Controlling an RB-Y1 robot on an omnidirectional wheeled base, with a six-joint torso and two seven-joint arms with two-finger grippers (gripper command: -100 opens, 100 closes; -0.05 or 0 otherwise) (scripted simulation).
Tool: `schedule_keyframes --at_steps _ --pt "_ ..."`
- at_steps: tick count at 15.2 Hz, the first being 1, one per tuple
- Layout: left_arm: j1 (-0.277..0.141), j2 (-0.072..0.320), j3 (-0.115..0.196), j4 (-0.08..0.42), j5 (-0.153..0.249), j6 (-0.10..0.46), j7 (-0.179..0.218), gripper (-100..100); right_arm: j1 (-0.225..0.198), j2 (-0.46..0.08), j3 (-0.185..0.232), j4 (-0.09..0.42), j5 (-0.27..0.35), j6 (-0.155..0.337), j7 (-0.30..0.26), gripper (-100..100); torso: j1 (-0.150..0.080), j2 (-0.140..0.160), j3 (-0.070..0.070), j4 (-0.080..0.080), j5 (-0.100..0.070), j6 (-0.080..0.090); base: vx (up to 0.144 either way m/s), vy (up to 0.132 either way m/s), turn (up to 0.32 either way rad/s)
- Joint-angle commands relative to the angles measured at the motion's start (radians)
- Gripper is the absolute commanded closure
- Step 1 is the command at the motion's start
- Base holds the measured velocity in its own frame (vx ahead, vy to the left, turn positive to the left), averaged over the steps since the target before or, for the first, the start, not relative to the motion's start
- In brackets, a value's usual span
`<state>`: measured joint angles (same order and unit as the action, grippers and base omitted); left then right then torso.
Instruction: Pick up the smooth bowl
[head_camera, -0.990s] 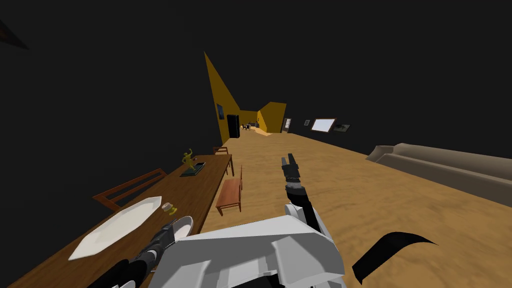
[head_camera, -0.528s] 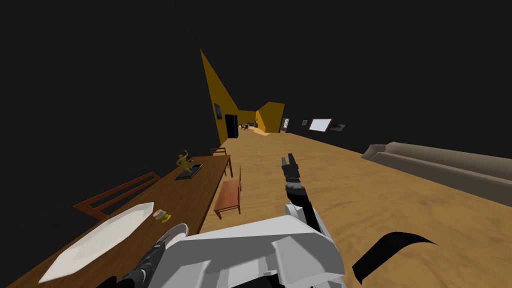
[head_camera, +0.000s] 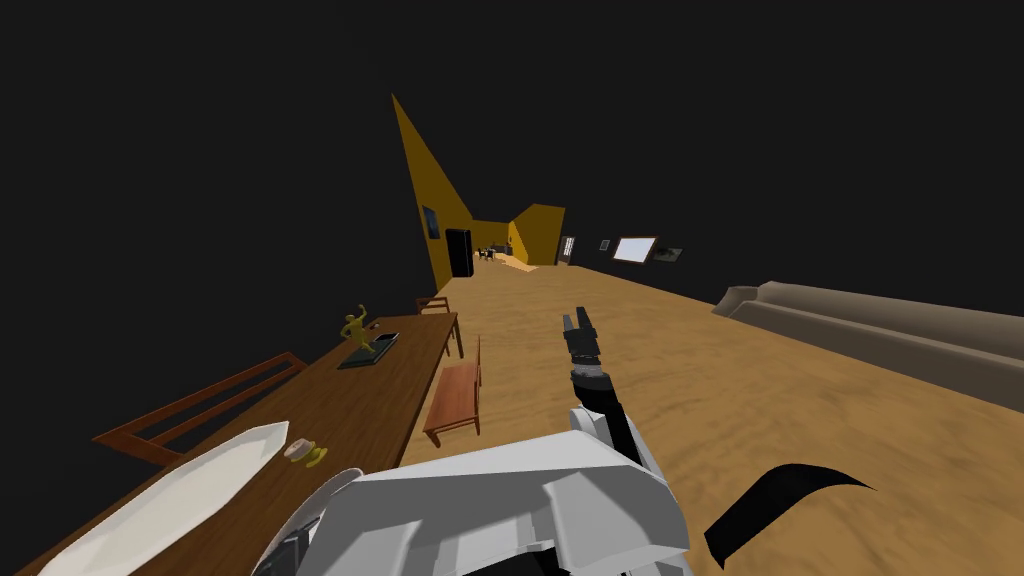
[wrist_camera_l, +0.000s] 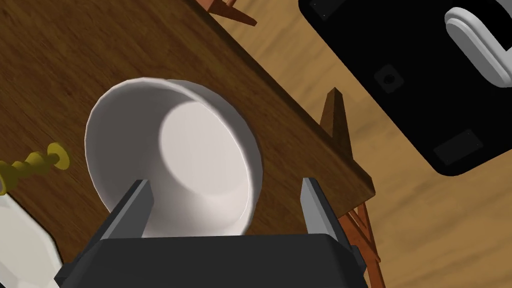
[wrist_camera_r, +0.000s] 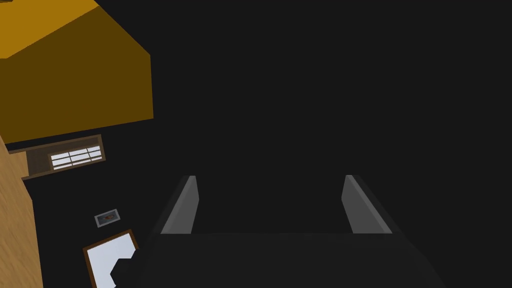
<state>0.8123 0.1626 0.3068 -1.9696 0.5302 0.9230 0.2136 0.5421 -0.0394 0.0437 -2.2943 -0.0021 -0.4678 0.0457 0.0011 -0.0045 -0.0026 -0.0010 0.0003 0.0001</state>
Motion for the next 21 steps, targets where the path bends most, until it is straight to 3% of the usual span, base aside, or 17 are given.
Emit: schedule_keyframes --at_steps 1,8,9,15,16,17,21 --pt "0.010 -0.010 0.013 0.017 0.014 0.050 0.009 -100 0.000 0.000 0.000 0.000 0.000 0.000 0.000 0 0.000 0.000 0.000 0.000 0.000 0.000 0.074 0.031 -0.078" --pt "0.026 -0.026 0.037 0.039 0.037 0.138 0.023 -100 0.000 0.000 0.000 0.000 0.000 0.000 0.000 0 0.000 0.001 0.000 0.000 0.000 0.000 0.056 0.028 -0.045" --pt "0.025 -0.026 0.031 0.032 0.029 0.122 0.021 -100 0.000 0.000 0.000 0.000 0.000 0.000 0.000 0 0.000 0.001 0.001 0.000 0.000 0.000 0.023 0.015 -0.015" --pt "-0.028 -0.037 0.011 0.133 0.004 0.064 0.010 -100 0.000 0.000 0.000 0.000 0.000 0.000 0.000 0 -0.001 0.005 0.003 0.001 0.000 0.000 -0.004 0.009 0.000" --pt "-0.021 -0.035 0.015 0.118 0.008 0.075 0.012 -100 0.000 0.000 0.000 0.000 0.000 0.000 0.000 0 -0.001 0.005 0.003 0.001 0.000 0.000 0.000 0.000 0.000" --pt "-0.022 -0.035 0.014 0.121 0.007 0.072 0.012 100 0.000 0.000 0.000 0.000 0.000 0.000 0.000 0 -0.001 0.005 0.003 0.001 0.000 0.000 0.000 0.000 0.000" --pt "-0.022 -0.035 0.014 0.121 0.008 0.073 0.012 100 0.000 0.000 0.000 0.000 0.000 0.000 0.000 0 -0.001 0.004 0.003 0.001 -0.001 0.000 0.000 0.000 0.000"
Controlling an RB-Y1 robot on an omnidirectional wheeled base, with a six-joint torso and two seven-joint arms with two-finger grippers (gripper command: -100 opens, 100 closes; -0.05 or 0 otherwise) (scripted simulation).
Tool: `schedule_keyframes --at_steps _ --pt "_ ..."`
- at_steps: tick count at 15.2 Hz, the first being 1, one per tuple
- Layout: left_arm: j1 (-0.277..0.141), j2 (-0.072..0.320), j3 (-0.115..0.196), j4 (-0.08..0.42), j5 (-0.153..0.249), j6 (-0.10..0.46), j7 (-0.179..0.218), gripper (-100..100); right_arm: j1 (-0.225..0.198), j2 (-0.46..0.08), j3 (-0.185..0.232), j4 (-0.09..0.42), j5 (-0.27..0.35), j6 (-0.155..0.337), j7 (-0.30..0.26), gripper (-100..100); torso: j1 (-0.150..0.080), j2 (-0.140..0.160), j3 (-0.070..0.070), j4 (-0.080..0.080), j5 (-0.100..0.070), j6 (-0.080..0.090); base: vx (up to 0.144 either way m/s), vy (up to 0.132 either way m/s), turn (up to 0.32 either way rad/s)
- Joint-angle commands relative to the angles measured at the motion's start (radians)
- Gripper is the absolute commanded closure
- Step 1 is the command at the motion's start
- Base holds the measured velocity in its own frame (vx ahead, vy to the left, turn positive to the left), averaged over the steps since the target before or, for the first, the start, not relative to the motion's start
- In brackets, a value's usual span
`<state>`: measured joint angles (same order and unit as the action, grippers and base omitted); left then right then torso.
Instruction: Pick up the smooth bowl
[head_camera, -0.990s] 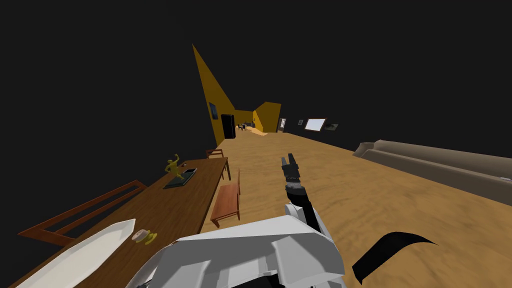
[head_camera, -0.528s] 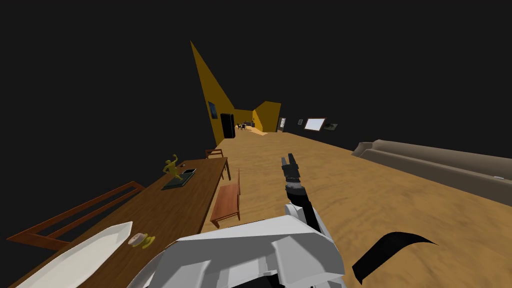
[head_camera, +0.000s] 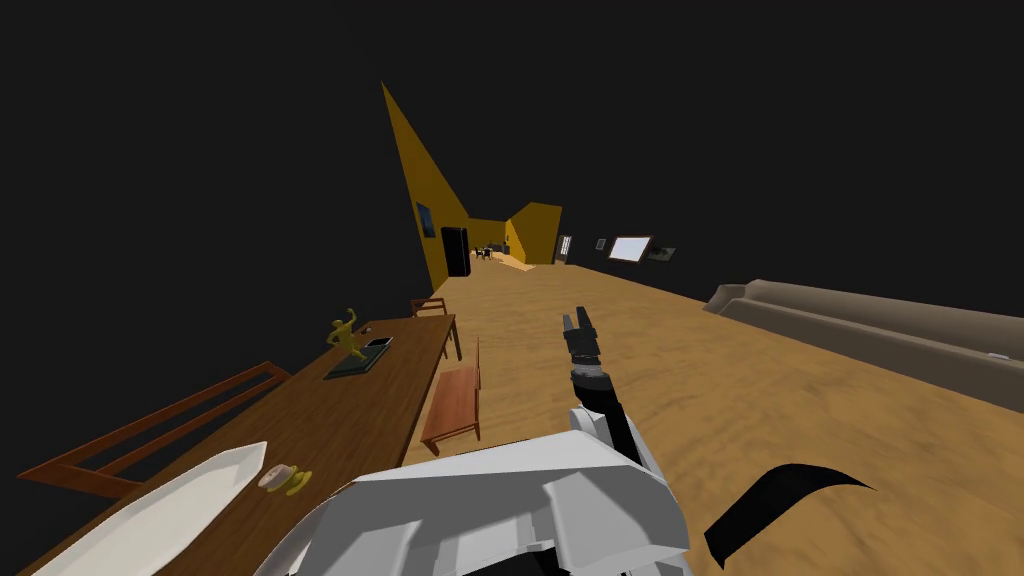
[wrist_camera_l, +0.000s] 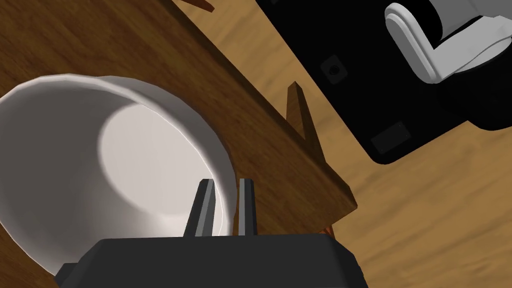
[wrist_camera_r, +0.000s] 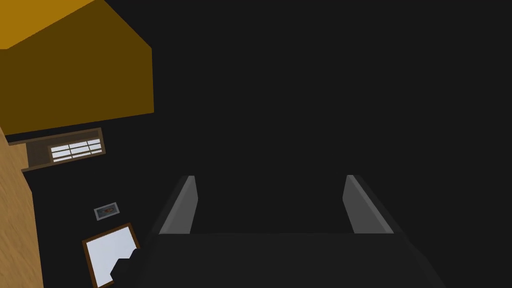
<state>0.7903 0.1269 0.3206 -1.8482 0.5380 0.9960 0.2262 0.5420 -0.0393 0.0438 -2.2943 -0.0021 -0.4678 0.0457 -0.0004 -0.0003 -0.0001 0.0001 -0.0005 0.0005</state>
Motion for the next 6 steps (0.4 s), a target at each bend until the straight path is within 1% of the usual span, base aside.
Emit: schedule_keyframes --at_steps 1,4,5,6 --pt "0.015 0.003 0.006 -0.029 0.006 0.017 0.002 100 0.000 0.000 0.000 0.000 0.000 0.000 0.000 0 0.000 0.000 0.000 0.000 0.000 0.000 0.002 -0.006 -0.005" --pt "0.037 0.007 0.014 -0.070 0.017 0.042 0.008 100 0.000 0.000 0.000 0.000 0.000 0.000 0.000 0 -0.001 0.000 0.000 0.000 -0.001 0.000 0.006 -0.010 -0.001" --pt "0.047 0.008 0.017 -0.090 0.022 0.055 0.010 100 0.000 0.000 0.000 0.000 0.000 0.000 0.000 0 -0.002 0.000 0.000 0.000 -0.001 0.000 0.006 -0.011 0.000" --pt "0.038 0.007 0.014 -0.069 0.018 0.040 0.007 100 0.000 0.000 0.000 0.000 0.000 0.000 0.000 0 -0.002 0.000 0.000 0.000 -0.001 0.000 0.003 -0.006 0.004"
